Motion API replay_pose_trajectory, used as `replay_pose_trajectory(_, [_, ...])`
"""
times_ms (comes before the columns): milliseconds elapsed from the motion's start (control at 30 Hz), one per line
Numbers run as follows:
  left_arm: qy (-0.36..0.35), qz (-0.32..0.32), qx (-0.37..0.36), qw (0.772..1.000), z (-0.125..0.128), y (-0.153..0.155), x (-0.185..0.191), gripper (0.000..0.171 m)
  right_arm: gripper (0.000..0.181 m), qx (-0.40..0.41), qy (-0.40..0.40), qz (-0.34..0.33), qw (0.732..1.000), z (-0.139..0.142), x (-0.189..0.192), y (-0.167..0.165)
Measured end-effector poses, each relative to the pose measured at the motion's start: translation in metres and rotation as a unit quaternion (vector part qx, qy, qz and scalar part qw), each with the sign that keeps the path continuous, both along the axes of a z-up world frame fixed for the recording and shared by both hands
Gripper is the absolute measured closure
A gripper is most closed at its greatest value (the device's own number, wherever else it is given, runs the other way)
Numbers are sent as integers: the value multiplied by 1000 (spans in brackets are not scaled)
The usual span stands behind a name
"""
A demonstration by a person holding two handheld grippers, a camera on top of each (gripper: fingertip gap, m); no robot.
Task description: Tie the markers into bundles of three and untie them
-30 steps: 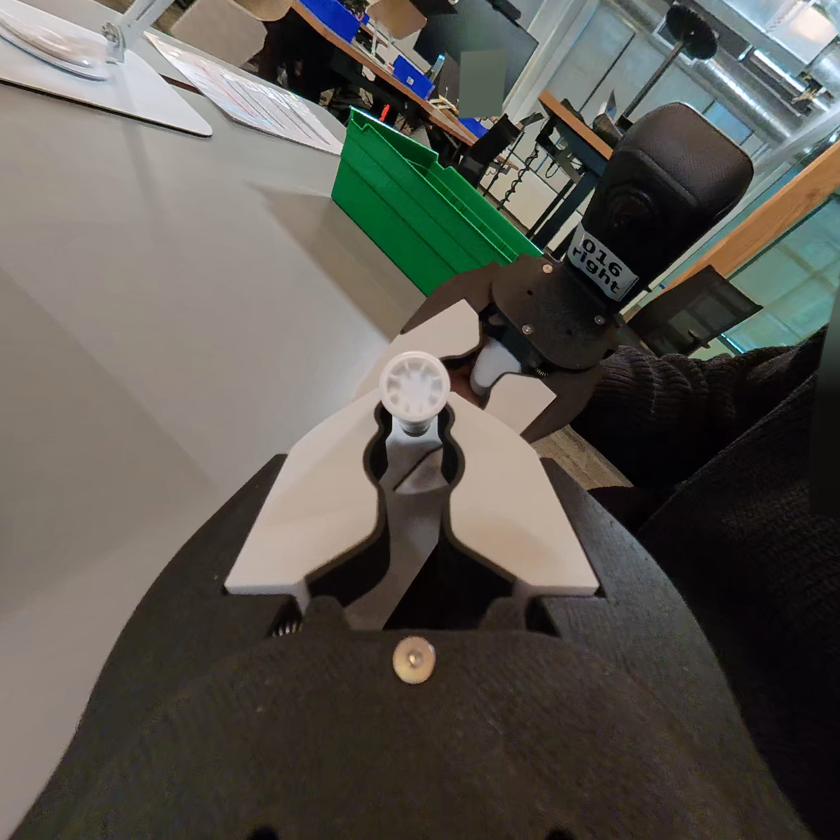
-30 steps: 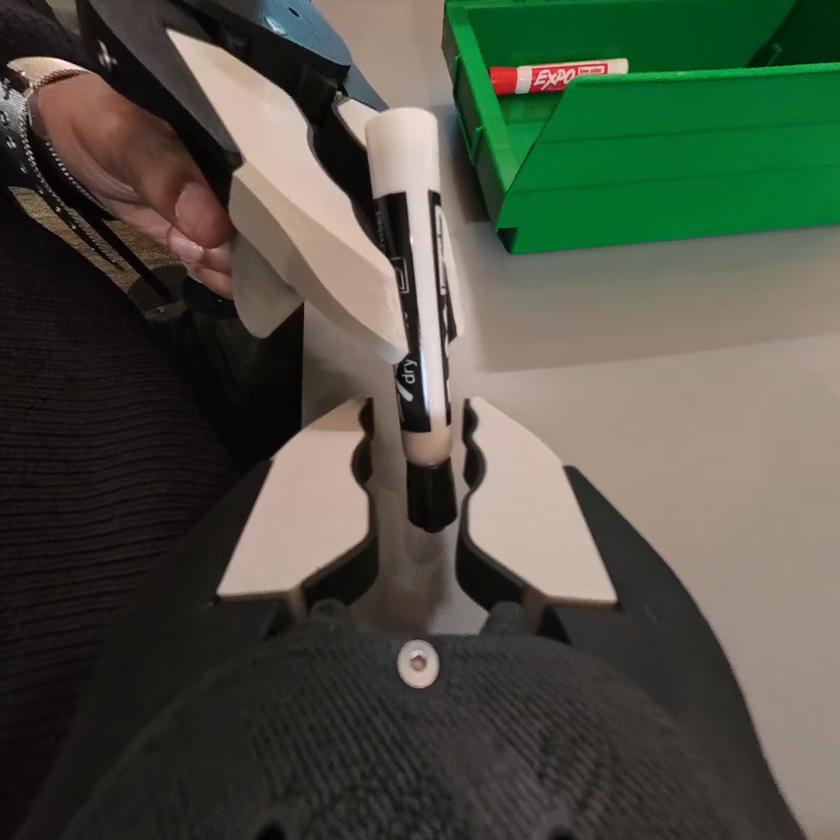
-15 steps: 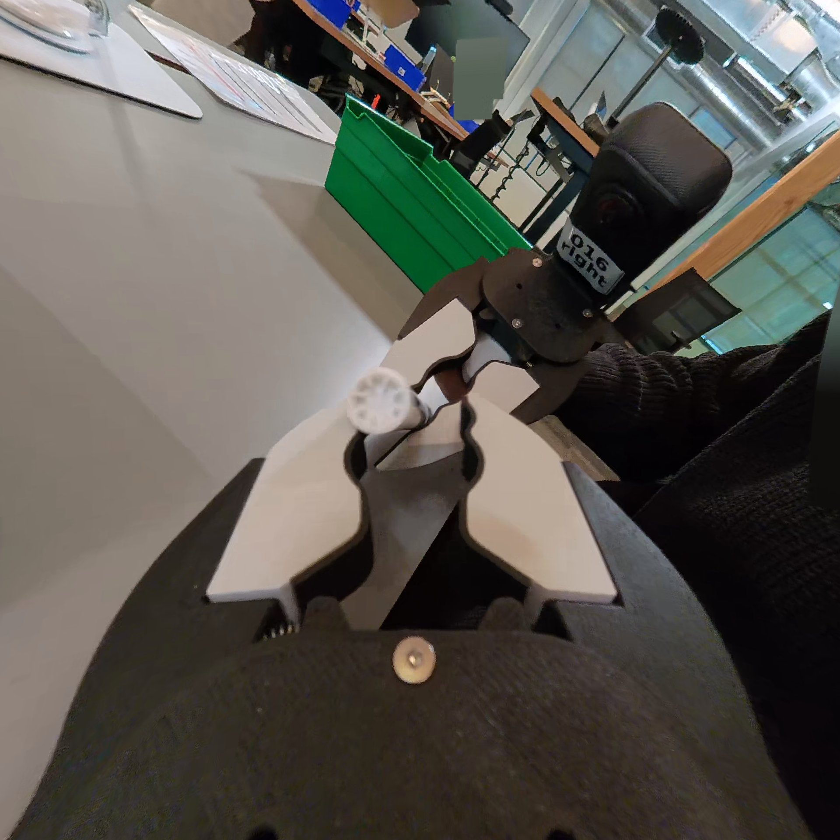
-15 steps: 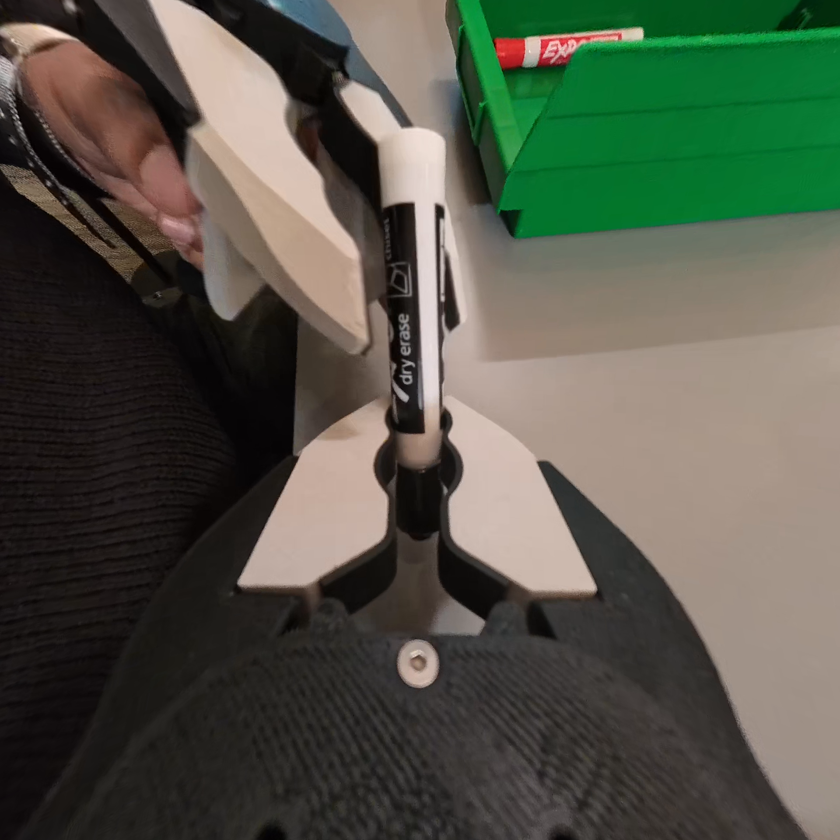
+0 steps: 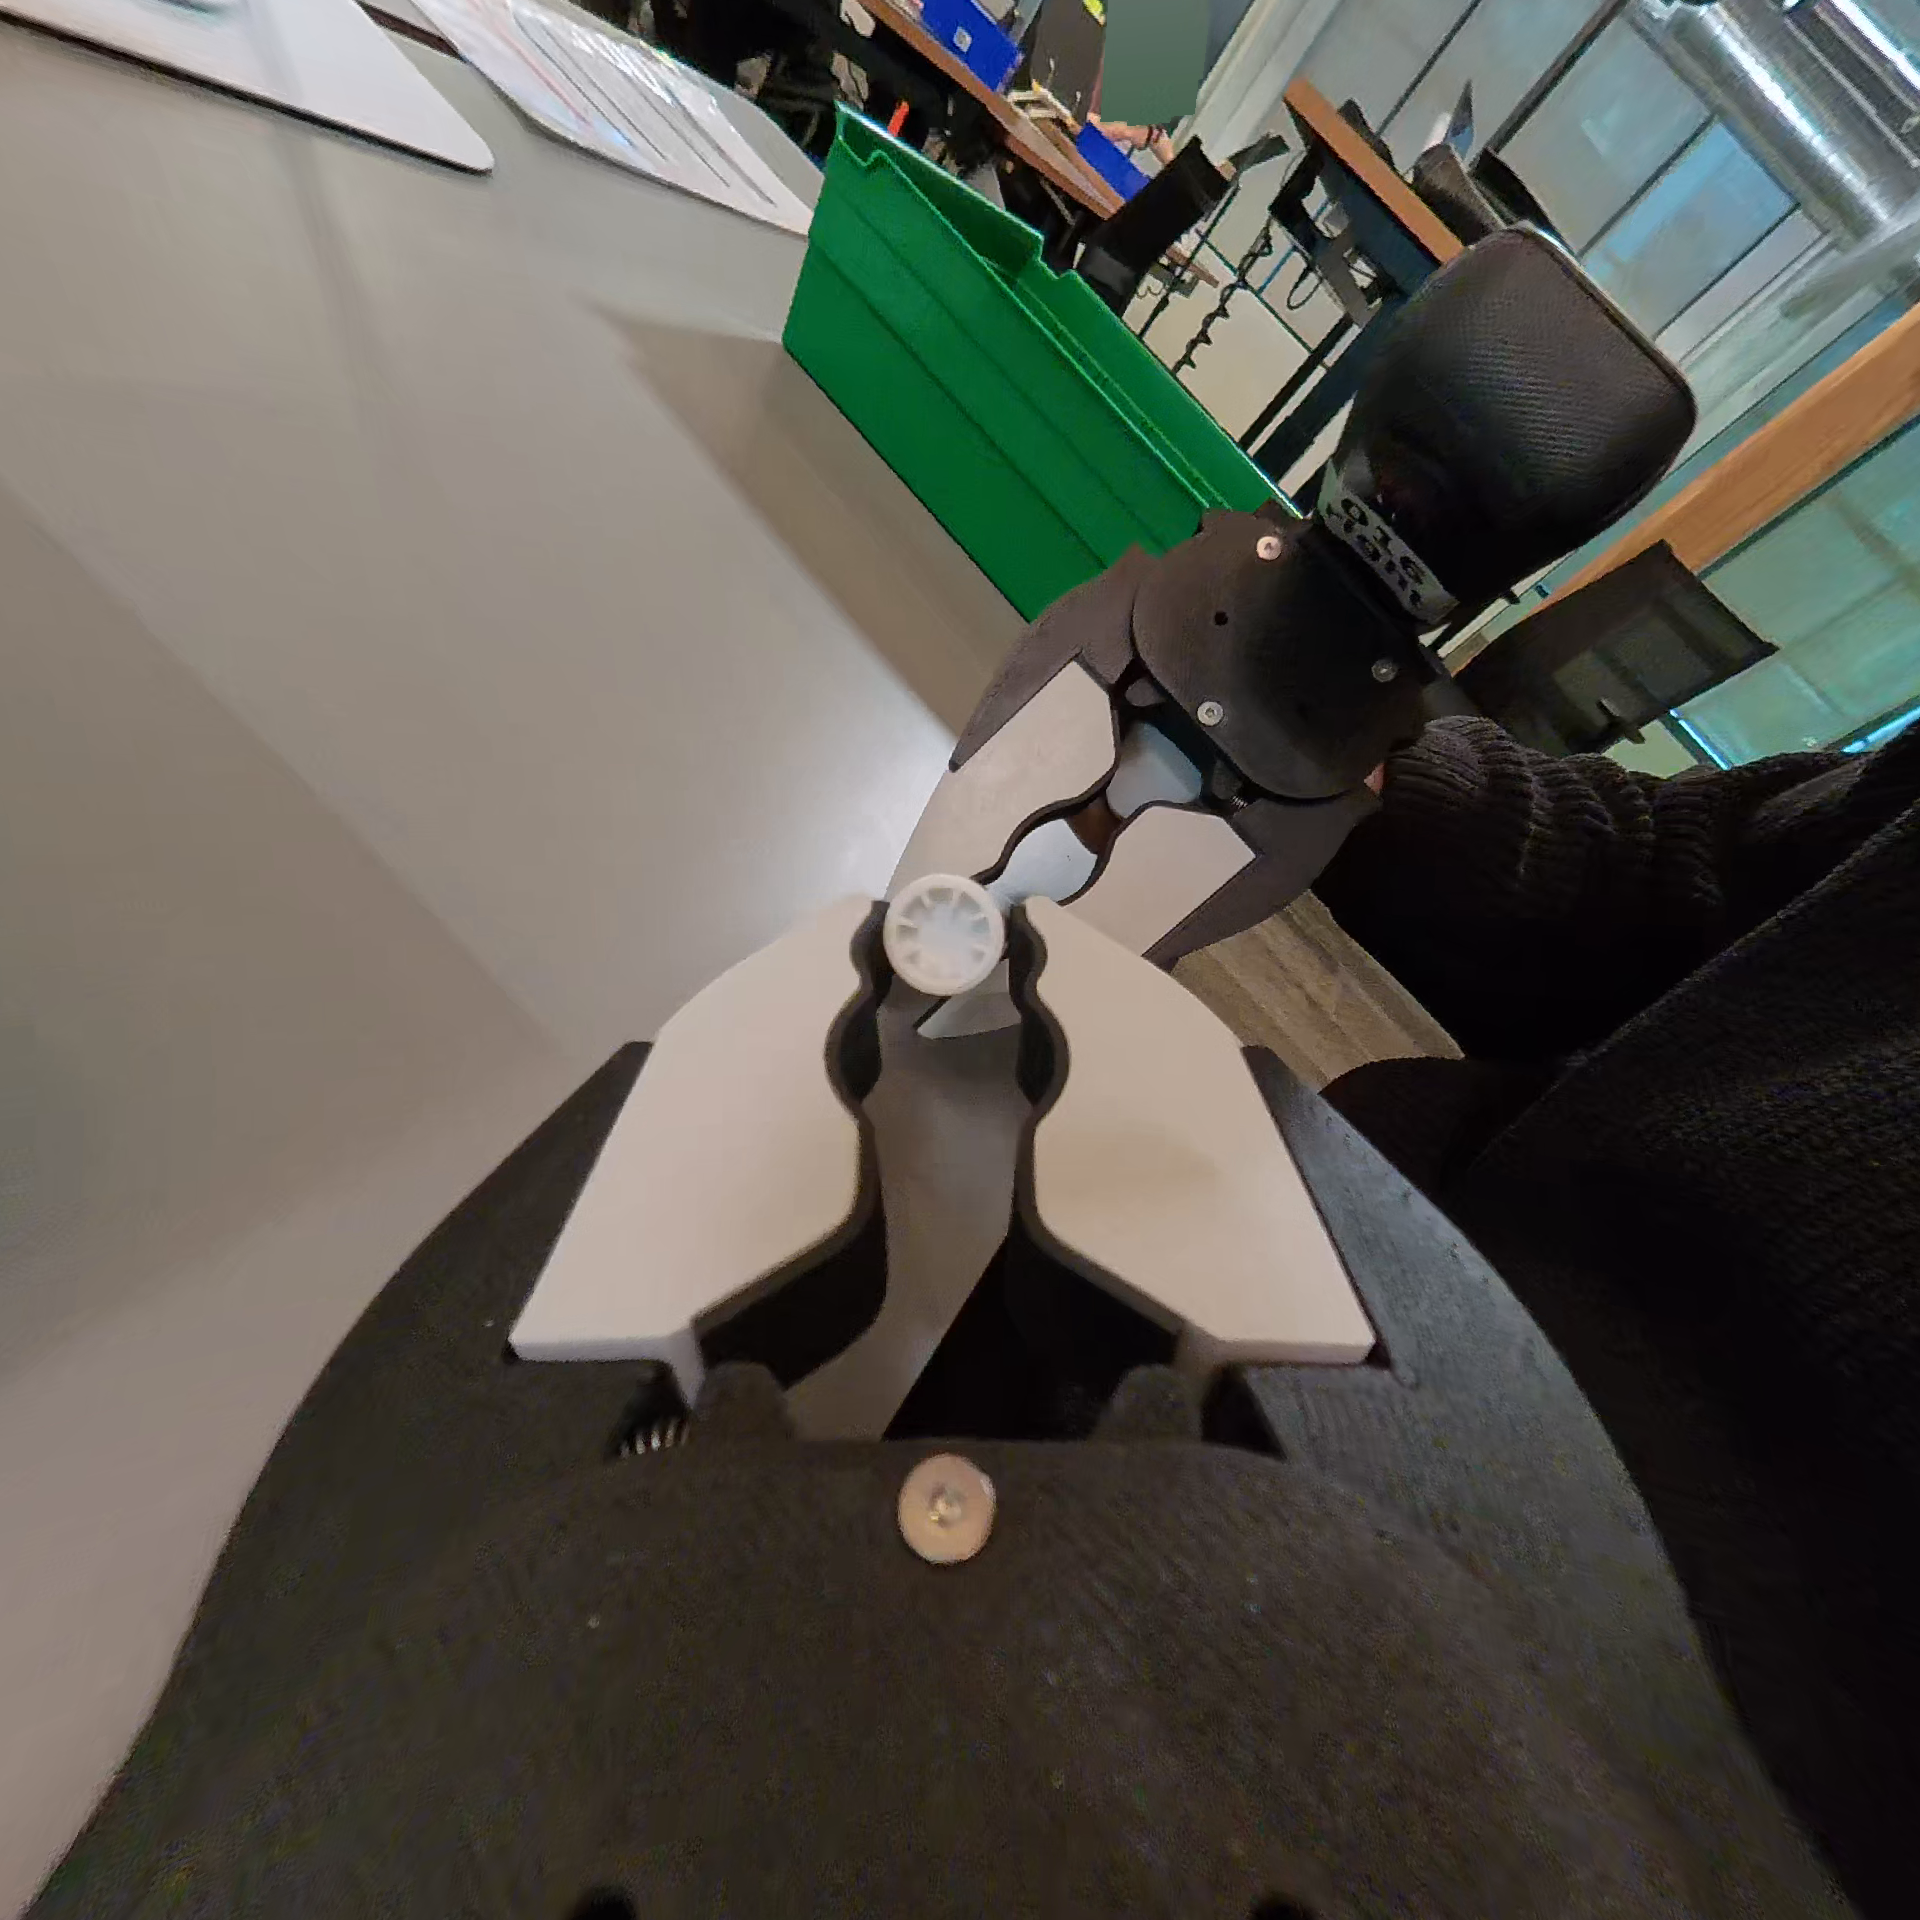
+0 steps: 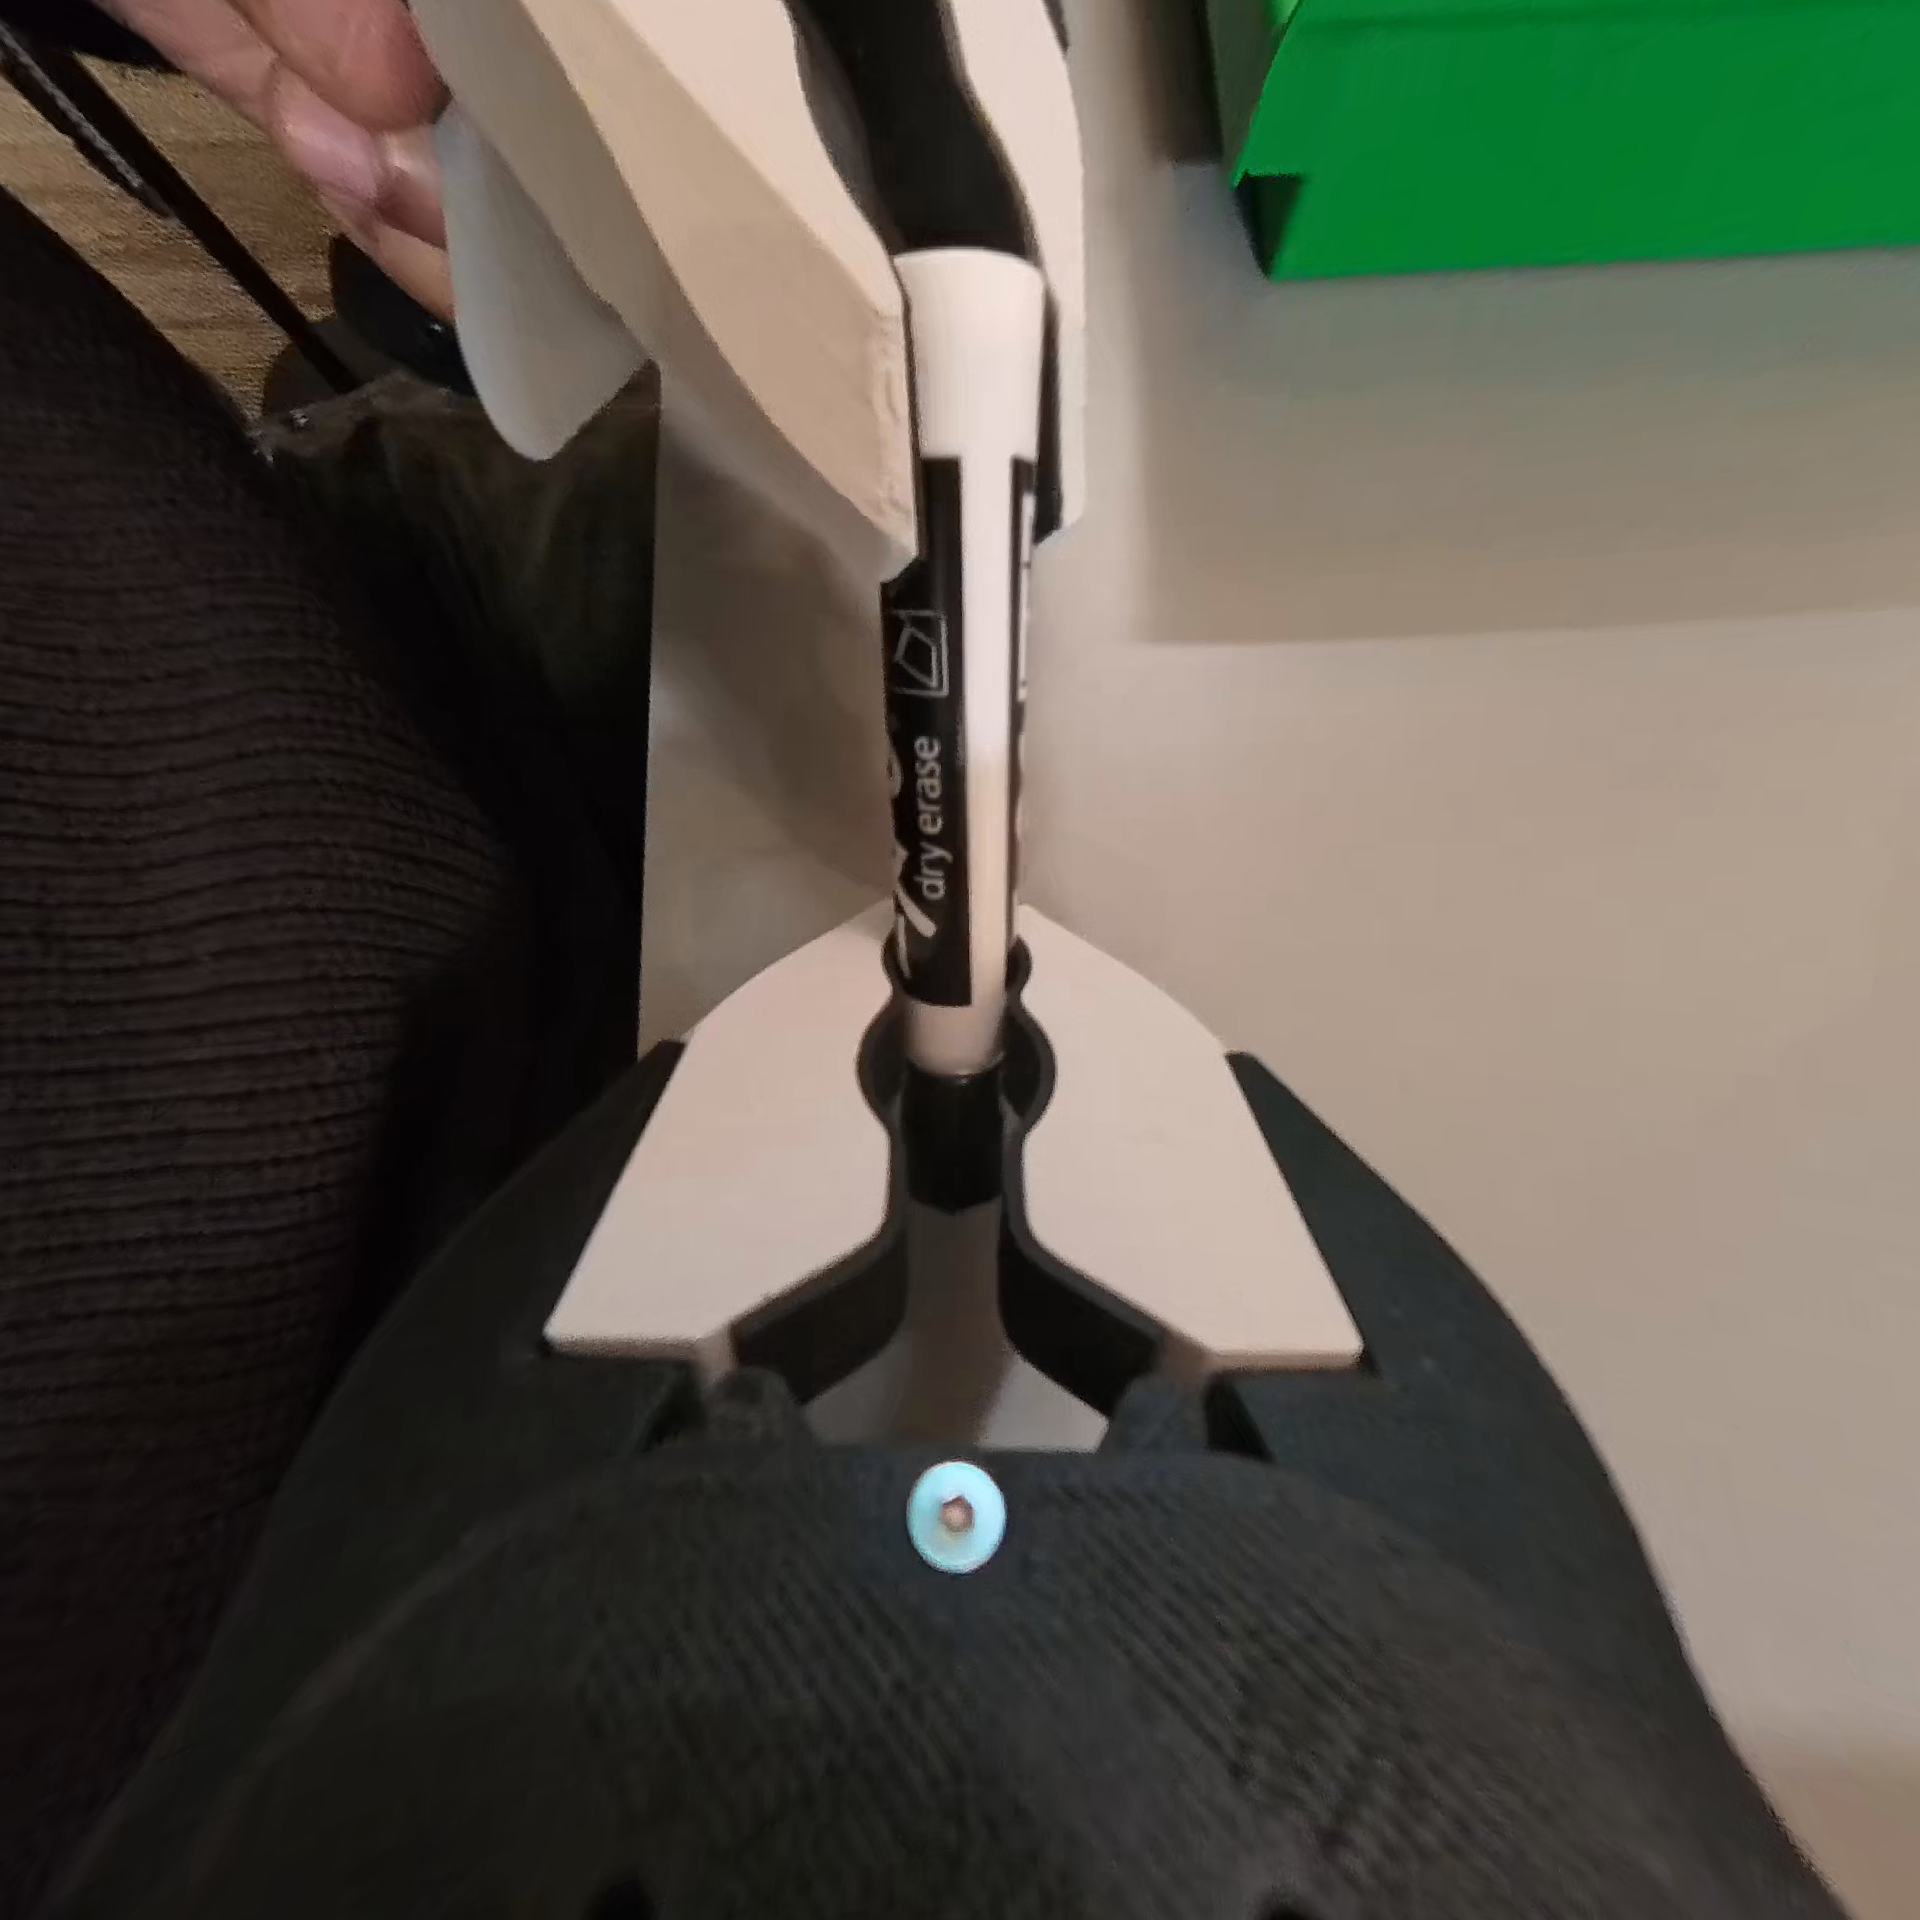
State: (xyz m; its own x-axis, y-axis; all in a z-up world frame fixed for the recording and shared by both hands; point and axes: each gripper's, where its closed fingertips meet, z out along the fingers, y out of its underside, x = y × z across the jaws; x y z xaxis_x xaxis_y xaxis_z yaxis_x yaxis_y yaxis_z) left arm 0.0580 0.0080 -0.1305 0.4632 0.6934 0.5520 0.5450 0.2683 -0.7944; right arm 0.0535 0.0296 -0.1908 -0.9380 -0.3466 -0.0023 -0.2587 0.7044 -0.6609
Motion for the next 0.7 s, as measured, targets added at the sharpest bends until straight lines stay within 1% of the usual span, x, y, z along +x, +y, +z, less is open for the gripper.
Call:
replay_pose_trajectory(167, [-5,-9,6,1000,-1,5,1,151,166,12,-30,2,999,-4,6,1])
replay_pose_trajectory(233, [-4,-10,1,1000,-2,6,1,152,162,7,-34,3,999,-2,9,-1])
replay_pose_trajectory(267, [-1,-10,4,1000,-1,6,2,152,165,7,-32,4,999,-2,9,-1])
replay_pose_trajectory(400, [-2,-12,9,1000,0,6,2,152,165,10,-34,4,999,-2,10,-1])
replay_pose_trajectory(700, [-4,-10,56,998,7,5,2,152,166,6,-60,3,998,-2,16,-4])
